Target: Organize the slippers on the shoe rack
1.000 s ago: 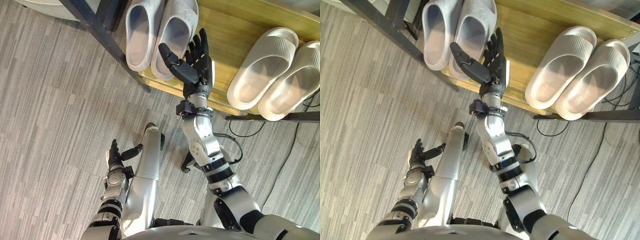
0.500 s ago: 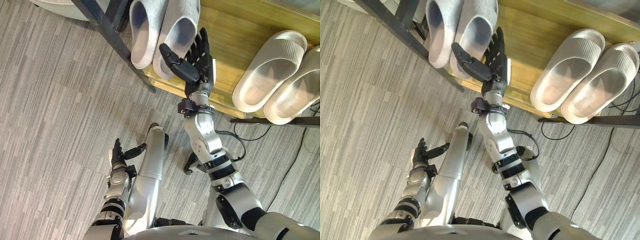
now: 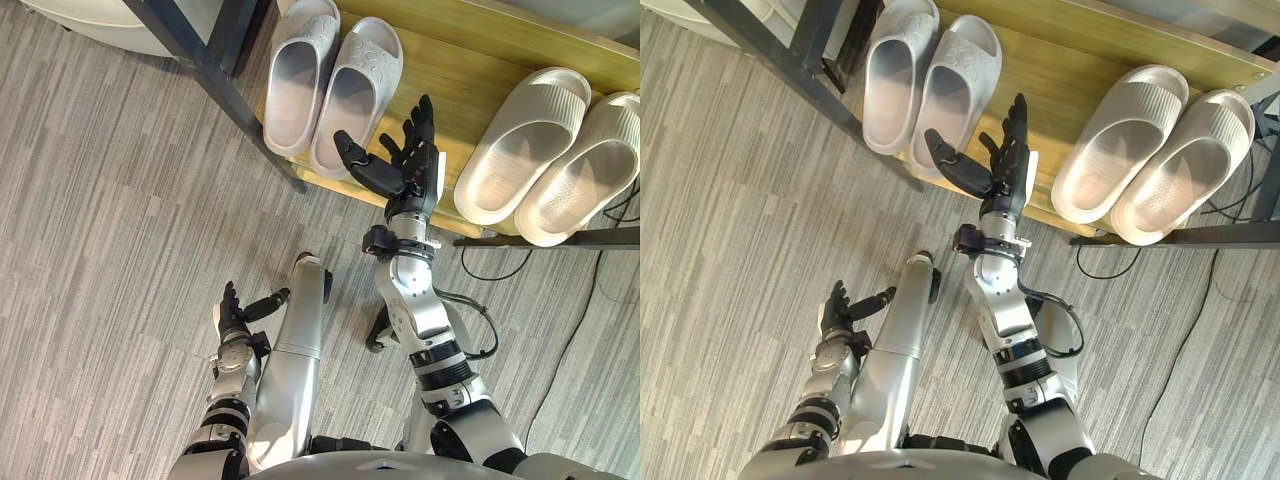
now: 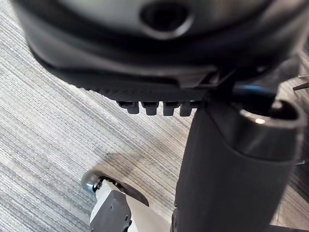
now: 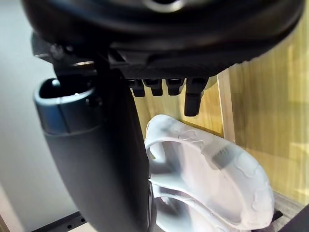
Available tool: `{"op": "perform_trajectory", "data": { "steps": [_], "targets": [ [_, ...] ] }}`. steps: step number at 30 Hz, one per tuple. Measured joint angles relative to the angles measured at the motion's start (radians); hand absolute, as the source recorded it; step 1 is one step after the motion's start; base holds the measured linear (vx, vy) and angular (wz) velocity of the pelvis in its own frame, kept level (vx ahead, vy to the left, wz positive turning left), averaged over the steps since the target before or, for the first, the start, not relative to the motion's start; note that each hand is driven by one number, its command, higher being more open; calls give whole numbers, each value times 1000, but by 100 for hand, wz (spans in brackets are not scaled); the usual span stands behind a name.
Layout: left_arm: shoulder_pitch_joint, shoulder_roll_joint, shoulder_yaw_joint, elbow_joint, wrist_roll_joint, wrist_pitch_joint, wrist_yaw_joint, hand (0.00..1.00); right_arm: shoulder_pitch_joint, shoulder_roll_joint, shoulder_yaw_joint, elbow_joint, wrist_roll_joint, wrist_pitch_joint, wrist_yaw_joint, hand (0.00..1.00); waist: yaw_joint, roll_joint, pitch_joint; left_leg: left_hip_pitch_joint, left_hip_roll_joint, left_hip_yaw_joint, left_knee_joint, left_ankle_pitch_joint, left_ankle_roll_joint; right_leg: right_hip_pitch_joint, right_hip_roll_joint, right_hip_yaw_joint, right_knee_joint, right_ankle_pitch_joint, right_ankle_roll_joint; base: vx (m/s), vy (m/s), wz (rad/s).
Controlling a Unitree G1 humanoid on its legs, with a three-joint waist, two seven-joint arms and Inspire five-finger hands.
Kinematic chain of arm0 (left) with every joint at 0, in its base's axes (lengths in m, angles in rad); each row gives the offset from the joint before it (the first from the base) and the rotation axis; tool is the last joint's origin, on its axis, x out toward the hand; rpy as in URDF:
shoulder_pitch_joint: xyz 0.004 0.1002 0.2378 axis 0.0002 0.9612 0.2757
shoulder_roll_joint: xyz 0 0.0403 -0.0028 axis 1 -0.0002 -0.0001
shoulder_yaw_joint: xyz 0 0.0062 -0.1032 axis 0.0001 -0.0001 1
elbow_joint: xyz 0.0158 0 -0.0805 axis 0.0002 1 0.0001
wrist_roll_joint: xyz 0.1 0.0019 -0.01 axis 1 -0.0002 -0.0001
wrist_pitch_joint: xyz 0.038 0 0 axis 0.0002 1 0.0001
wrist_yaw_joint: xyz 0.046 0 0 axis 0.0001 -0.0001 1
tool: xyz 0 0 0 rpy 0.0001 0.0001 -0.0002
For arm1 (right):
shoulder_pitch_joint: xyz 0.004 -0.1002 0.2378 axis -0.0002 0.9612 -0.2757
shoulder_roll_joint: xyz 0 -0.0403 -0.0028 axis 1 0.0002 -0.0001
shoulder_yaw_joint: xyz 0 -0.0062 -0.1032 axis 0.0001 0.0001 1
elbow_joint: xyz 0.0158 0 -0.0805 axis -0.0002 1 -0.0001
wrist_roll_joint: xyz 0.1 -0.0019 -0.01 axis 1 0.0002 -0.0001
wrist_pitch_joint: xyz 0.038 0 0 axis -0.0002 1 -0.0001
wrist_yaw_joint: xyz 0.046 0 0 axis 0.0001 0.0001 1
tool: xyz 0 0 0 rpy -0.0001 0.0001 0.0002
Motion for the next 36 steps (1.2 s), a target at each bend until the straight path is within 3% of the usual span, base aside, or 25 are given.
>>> {"op": "perform_trajectory", "data": {
  "steps": [13,18,20,23,28,33,36],
  "targets": [
    [1,21,12,0,2,6,2,100,17,-1,-14,-35,-5,1,4,100,-6,-30,15,7,5,10,-12,-1,2,3,5,8,-15,4,6,23,13,-1],
    [4,30,11,-1,18,6,-3,100,118,-37,17,-153,-123,11,9,100,-16,-45,22,47,7,14,-24,-5,10,47,5,5,-35,5,9,41,22,0],
    [20,45,10,-2,22,5,-1,100,211,-58,61,-234,-168,12,33,100,-29,-60,24,97,12,21,-56,-5,15,94,10,6,-72,14,25,64,37,-5],
    [27,56,8,-6,22,5,9,100,283,-62,83,-282,-195,12,57,100,-35,-73,22,147,18,29,-89,-5,21,144,14,4,-113,24,25,64,26,-5],
    [64,82,-22,-26,30,-7,-17,100,442,-116,122,-334,-243,12,130,100,-58,-96,-5,330,28,63,-238,11,50,323,24,-5,-285,74,38,144,67,-5],
    [134,114,-101,2,46,-8,-40,100,566,-181,122,-300,-281,11,194,100,-77,-105,-81,503,31,103,-421,51,74,485,33,-7,-482,141,61,154,71,-8],
    [149,114,-206,68,61,-8,-67,100,620,-219,90,-175,-311,10,237,100,-94,-107,-151,645,30,131,-598,110,87,610,43,-12,-663,216,74,159,91,-13]
  ]
}}
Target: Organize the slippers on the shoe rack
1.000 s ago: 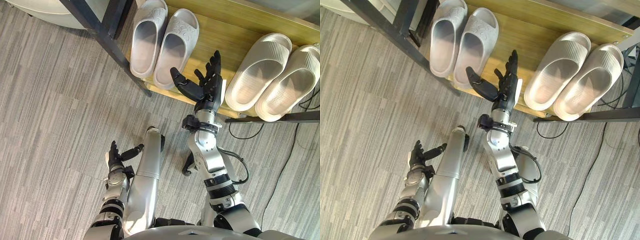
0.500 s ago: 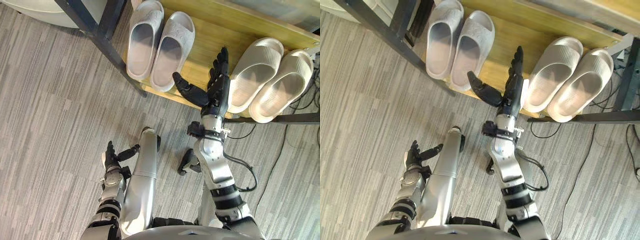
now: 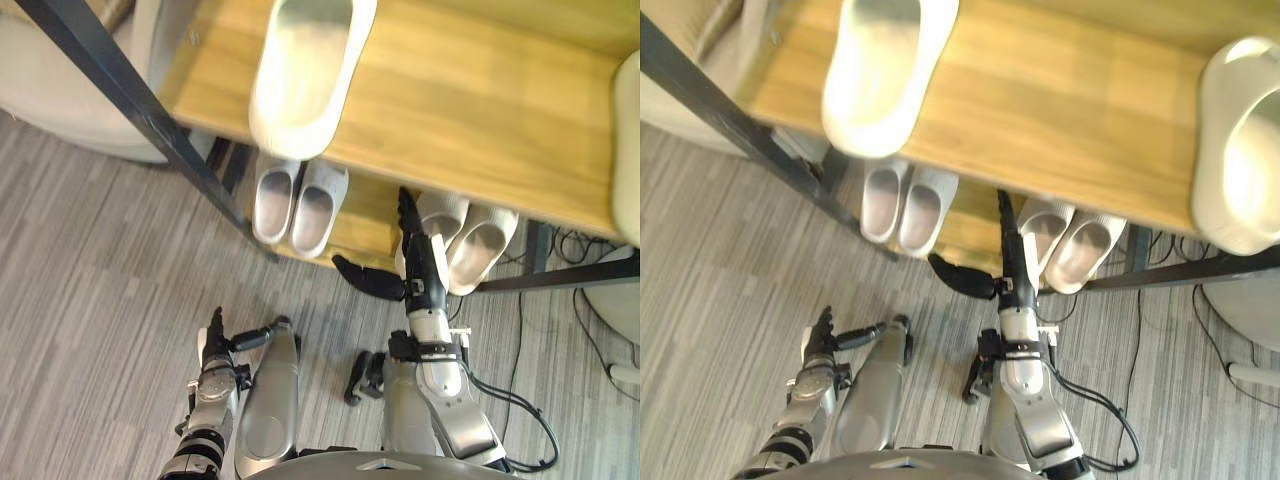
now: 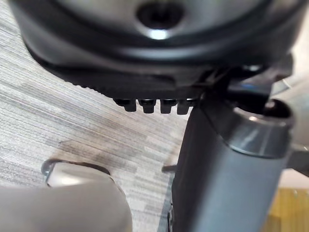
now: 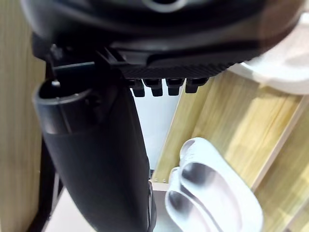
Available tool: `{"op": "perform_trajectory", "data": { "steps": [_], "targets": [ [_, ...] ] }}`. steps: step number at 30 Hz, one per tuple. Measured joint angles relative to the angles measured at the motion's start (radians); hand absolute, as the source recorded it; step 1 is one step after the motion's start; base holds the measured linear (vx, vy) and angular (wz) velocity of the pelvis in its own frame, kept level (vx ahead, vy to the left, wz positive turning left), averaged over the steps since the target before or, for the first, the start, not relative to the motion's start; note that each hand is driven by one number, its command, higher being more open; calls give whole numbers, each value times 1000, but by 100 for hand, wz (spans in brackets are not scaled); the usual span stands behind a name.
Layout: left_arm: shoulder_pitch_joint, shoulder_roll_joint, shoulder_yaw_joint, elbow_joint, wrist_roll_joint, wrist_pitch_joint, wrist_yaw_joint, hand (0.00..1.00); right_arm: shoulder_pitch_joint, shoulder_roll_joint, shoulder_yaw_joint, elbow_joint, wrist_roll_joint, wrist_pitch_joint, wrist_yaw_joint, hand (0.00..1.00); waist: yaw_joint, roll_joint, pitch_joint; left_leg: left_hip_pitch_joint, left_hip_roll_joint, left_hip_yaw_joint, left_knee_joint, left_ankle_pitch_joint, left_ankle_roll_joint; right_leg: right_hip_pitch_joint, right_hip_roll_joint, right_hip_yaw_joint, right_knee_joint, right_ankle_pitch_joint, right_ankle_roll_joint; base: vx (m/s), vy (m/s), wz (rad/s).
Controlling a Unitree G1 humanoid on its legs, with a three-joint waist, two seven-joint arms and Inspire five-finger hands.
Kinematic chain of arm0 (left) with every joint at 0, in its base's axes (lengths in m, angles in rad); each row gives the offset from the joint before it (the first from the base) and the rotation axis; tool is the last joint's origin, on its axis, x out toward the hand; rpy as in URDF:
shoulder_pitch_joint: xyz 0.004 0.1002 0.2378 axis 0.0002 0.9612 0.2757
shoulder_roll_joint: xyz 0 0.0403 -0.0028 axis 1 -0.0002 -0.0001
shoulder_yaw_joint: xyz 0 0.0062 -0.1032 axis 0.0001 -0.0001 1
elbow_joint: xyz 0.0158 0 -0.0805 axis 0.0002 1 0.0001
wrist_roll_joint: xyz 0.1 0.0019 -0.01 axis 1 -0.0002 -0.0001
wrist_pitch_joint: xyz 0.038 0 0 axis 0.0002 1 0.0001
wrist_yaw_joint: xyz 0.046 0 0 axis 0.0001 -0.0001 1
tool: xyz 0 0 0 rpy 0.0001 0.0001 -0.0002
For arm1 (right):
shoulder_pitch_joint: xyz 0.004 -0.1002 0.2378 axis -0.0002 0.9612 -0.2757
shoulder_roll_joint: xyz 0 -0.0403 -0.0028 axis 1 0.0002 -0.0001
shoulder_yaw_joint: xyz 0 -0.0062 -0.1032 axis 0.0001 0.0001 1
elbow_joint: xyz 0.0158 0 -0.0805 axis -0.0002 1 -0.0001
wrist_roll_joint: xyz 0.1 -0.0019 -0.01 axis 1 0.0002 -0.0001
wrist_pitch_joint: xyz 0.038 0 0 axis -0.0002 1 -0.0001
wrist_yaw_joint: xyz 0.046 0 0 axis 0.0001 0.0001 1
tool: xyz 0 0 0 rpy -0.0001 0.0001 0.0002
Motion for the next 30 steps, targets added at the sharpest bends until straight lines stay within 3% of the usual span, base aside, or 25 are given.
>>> {"op": "perform_trajectory", "data": {
  "steps": [4,7,10,14,22,28,30],
  "targets": [
    [1,6,-52,47,39,4,-39,100,2,-14,-51,188,-7,2,32,100,-34,2,-34,102,2,17,-141,54,4,88,15,0,-136,61,10,69,44,-10],
    [8,-1,-61,87,40,6,-50,100,-5,-23,-105,349,-17,10,42,100,-42,20,-59,176,5,31,-257,105,4,144,29,2,-236,110,14,59,16,-12],
    [56,-9,-73,105,69,7,-56,100,-4,-36,-164,520,-37,28,48,100,-51,65,-98,264,19,50,-386,160,1,220,55,8,-358,173,16,52,-2,-17],
    [75,-20,-83,111,80,8,-62,100,-5,-54,-195,655,-37,35,49,100,-53,90,-121,317,21,52,-448,190,-1,269,65,6,-418,205,19,6,-7,-3],
    [90,-16,-130,104,95,8,-75,100,-25,-62,-235,829,-29,48,50,100,-58,104,-145,377,28,52,-530,245,0,318,84,9,-497,262,15,-80,5,-2],
    [162,10,-229,-44,95,7,-86,100,-24,-59,-272,855,10,53,51,100,-74,121,-159,409,26,52,-557,251,-5,351,87,13,-530,283,17,-56,16,-2],
    [230,44,-292,-221,90,5,-120,100,-3,-62,-279,860,39,54,57,100,-73,128,-168,428,24,49,-568,252,-4,373,88,10,-545,286,18,-4,4,2]
  ]
}}
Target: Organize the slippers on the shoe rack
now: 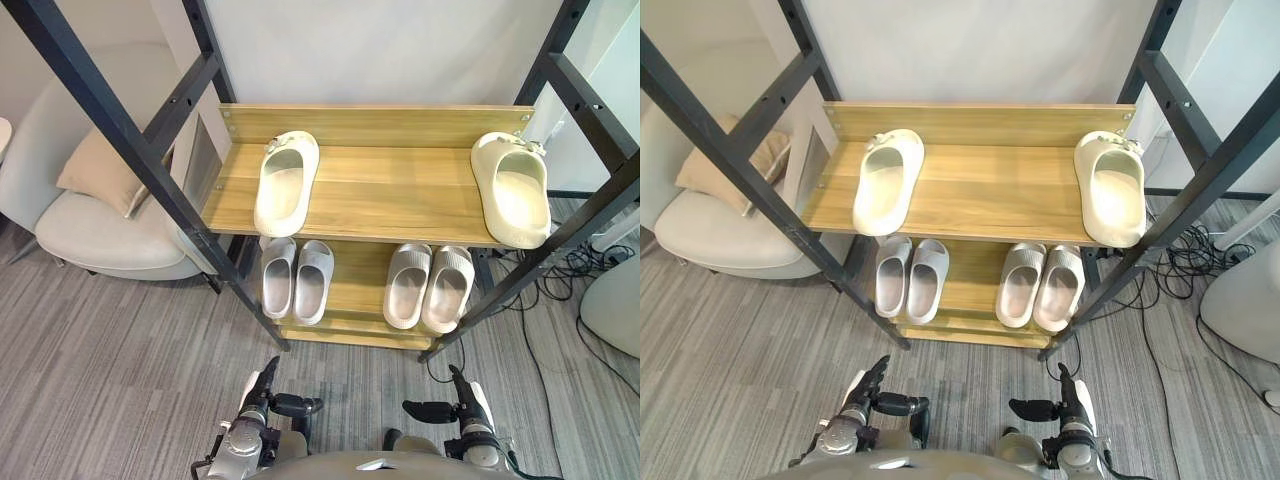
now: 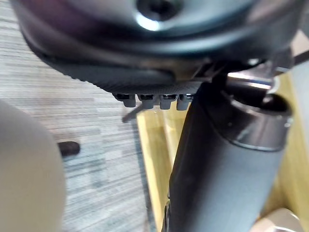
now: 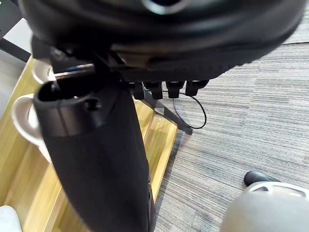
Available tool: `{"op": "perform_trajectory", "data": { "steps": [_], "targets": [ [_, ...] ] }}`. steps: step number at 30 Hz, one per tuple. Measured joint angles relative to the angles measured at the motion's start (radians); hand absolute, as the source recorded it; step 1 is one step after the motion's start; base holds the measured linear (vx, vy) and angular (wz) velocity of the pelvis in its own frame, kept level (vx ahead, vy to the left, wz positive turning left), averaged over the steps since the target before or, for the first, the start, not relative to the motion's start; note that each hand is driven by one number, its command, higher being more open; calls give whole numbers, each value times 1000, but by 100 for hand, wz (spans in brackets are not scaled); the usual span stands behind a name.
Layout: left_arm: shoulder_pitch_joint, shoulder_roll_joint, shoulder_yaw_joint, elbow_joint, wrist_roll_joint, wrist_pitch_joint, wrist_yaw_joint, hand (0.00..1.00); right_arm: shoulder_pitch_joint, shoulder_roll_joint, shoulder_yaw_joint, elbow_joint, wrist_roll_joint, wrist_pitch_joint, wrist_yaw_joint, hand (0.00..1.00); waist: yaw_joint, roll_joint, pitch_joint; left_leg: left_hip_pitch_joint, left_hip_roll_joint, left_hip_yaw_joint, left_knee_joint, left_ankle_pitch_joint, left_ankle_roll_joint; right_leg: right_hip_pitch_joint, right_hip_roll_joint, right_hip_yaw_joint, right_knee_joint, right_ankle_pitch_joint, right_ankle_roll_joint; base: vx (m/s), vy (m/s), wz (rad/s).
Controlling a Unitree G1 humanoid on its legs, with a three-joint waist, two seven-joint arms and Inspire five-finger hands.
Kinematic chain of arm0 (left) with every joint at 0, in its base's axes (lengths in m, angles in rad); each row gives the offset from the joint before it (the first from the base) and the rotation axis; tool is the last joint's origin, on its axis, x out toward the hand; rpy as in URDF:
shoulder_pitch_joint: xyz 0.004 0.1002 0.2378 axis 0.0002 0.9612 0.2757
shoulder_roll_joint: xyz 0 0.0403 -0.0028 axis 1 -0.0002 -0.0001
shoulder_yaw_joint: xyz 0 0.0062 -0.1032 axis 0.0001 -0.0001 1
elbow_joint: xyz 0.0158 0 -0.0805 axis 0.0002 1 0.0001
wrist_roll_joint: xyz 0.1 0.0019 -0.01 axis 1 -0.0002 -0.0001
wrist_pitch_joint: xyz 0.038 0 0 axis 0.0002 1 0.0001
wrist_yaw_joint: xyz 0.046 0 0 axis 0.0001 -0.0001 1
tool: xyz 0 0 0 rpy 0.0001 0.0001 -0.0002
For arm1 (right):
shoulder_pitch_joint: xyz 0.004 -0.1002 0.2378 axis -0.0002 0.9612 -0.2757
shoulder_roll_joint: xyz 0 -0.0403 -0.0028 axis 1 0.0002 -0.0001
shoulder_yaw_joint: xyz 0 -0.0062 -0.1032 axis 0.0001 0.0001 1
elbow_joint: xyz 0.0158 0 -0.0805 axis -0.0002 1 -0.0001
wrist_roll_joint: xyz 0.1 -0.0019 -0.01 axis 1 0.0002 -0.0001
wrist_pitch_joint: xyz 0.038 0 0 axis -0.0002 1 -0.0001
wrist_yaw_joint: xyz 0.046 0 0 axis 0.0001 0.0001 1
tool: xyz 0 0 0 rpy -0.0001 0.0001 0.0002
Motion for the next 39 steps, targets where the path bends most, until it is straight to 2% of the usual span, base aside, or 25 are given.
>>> {"op": "perform_trajectory", "data": {
  "steps": [2,7,11,16,20,25,31,39],
  "targets": [
    [36,23,-41,-117,-32,-7,-33,100,9,0,-15,13,6,0,11,100,0,7,-11,7,-3,-5,-4,-1,2,12,0,-6,-11,1,1,14,5,7],
    [47,79,-148,-326,-79,-23,-100,100,15,-4,-32,24,8,0,25,100,-4,24,-22,24,-11,-20,-16,7,14,41,5,-20,-34,0,1,29,-4,8],
    [18,107,-272,-437,-117,-37,-153,100,15,-6,-32,43,8,0,36,100,-6,20,-40,43,-14,-26,-28,7,15,68,7,-32,-51,0,0,42,-14,6],
    [-23,103,-398,-539,-155,-41,-206,100,10,-6,-32,43,6,0,46,100,-9,22,-47,66,-13,-29,-32,7,17,92,10,-34,-58,-2,-2,0,0,0],
    [-57,104,-455,-621,-231,-40,-220,100,14,-8,-30,44,7,0,48,100,-12,26,-56,75,-11,-29,-34,7,17,98,11,-33,-55,-3,-4,-26,-8,-1],
    [-69,104,-455,-735,-307,-43,-210,100,19,-7,-26,53,7,1,53,100,-13,16,-76,80,-10,-29,-37,7,18,97,9,-32,-45,-10,-5,0,0,0],
    [-140,87,-447,-881,-350,-47,-156,100,18,-6,-13,70,7,1,57,100,-5,-8,-95,84,-12,-25,-37,7,17,77,-1,-24,5,-37,-3,0,0,0],
    [-206,62,-366,-1011,-348,-112,-62,100,17,-7,1,102,7,3,56,100,-2,-22,-112,95,-11,-26,-36,5,16,77,-3,-23,29,-53,-5,0,0,0]
  ]
}}
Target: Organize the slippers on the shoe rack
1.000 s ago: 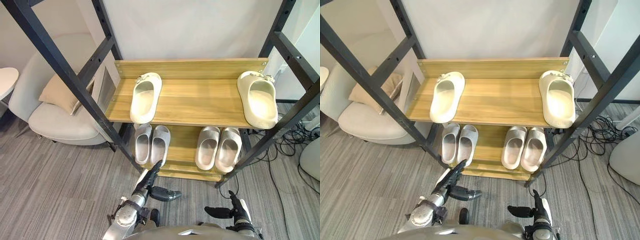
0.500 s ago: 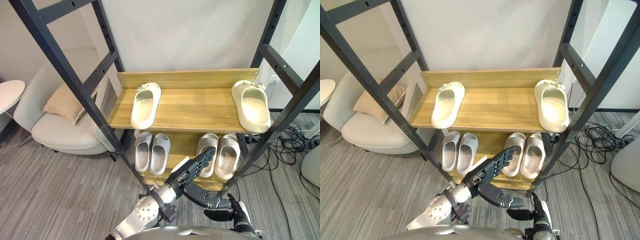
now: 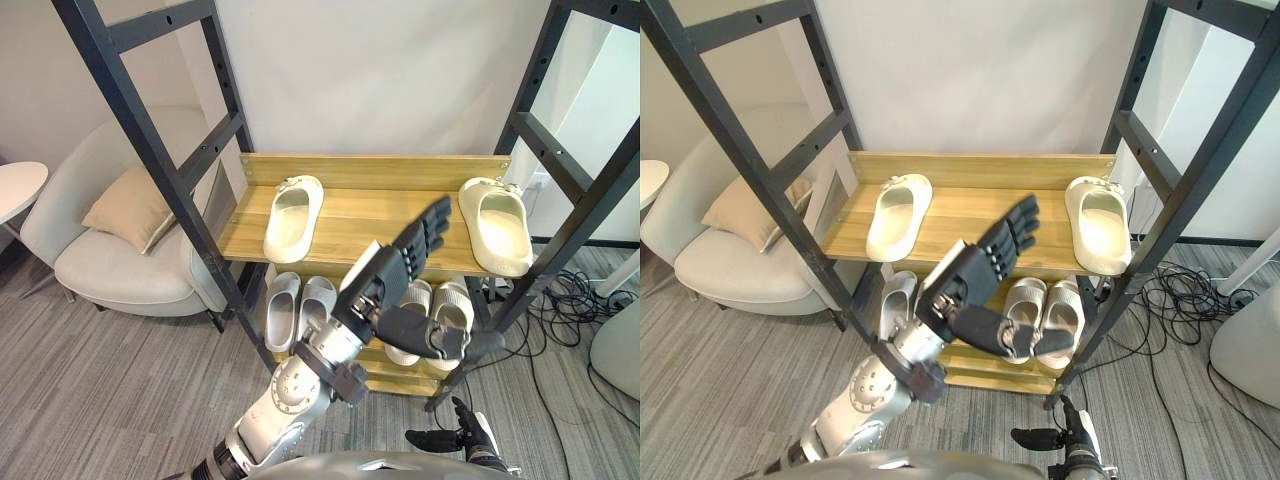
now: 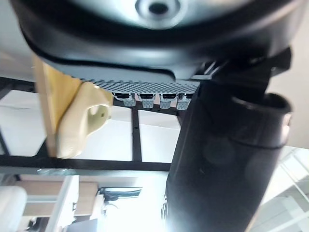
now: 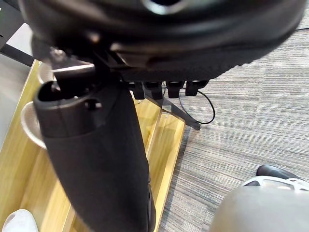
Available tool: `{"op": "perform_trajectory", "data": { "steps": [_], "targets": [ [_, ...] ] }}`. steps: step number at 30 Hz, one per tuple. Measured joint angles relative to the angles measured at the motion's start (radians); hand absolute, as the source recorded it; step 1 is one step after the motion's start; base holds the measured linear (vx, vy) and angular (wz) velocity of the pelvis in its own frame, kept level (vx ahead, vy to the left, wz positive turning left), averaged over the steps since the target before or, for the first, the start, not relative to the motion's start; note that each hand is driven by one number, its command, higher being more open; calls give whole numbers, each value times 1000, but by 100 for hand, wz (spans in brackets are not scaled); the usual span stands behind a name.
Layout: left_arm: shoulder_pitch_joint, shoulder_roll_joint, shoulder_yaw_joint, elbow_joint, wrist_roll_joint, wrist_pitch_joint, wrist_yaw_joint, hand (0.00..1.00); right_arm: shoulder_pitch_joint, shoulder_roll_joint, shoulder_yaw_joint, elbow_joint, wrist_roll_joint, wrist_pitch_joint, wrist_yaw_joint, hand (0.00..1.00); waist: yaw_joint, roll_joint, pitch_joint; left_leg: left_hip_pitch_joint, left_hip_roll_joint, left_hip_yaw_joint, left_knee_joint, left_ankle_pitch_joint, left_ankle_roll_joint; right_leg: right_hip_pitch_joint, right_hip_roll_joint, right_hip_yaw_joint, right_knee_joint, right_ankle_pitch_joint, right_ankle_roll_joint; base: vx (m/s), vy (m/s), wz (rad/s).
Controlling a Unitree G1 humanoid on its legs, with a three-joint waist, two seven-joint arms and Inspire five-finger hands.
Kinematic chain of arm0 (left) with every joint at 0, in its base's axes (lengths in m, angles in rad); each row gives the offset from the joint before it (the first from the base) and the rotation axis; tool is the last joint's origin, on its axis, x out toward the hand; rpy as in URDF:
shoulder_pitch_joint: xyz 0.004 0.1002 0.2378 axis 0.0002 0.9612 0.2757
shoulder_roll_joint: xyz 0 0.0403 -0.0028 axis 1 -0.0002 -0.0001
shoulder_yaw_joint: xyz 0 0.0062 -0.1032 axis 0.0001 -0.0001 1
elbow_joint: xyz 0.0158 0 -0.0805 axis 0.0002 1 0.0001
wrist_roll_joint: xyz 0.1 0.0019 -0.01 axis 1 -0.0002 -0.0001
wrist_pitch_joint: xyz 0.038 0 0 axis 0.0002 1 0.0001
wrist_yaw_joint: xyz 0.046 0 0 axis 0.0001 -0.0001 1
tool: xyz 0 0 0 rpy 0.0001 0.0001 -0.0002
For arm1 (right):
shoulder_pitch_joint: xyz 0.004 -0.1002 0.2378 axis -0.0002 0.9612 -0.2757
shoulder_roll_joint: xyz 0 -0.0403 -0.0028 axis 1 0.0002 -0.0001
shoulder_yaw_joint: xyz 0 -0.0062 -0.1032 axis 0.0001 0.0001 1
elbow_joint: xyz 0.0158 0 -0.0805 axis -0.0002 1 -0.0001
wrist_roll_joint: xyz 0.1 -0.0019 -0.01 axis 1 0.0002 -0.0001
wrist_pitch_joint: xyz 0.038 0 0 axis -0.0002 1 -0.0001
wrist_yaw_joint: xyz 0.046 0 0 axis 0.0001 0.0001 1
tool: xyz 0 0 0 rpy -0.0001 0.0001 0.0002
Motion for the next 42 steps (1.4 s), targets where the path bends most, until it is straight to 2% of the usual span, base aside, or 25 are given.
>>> {"op": "perform_trajectory", "data": {
  "steps": [5,8,12,16,18,24,29,42],
  "targets": [
    [-40,-8,72,-36,21,-25,53,100,1,2,11,24,0,3,1,100,1,-6,-5,-3,-1,-4,0,0,0,0,0,-6,0,-1,1,2,-6,2],
    [-83,1,161,-34,77,-29,97,100,4,2,11,28,0,3,2,100,-1,-13,-5,-7,-1,-10,0,0,0,-1,0,-10,0,-3,1,6,-17,5],
    [-159,57,282,-3,161,-37,161,100,4,0,10,29,0,3,8,100,-1,-22,-2,-14,-2,-20,0,0,0,-2,0,-20,-1,-7,1,7,-17,7],
    [-229,133,345,84,235,-41,189,100,-1,0,10,29,0,3,12,100,-1,-33,4,-15,-3,-22,0,0,0,-2,0,-22,-1,-10,0,3,-4,1],
    [-268,191,357,141,284,-38,200,100,-4,-2,9,27,1,2,12,100,-2,-39,8,-16,-3,-22,-1,-1,-1,-4,0,-22,-1,-11,0,0,0,0],
    [-325,297,427,229,418,-24,202,100,-13,-6,8,26,1,2,22,100,-8,-44,11,-23,-4,-21,-2,-1,0,-14,0,-19,-1,-11,0,0,0,0],
    [-365,379,434,273,495,-7,195,100,-21,-18,8,10,2,1,31,100,-8,-46,12,-25,-4,-21,-3,-1,0,-16,0,-19,-2,-12,0,0,0,0],
    [-400,479,477,340,717,13,176,100,-21,-21,6,-12,2,-6,46,100,-15,-49,14,-32,-3,-20,-4,-2,0,-30,0,-11,-1,-12,0,0,-3,-1]
  ]
}}
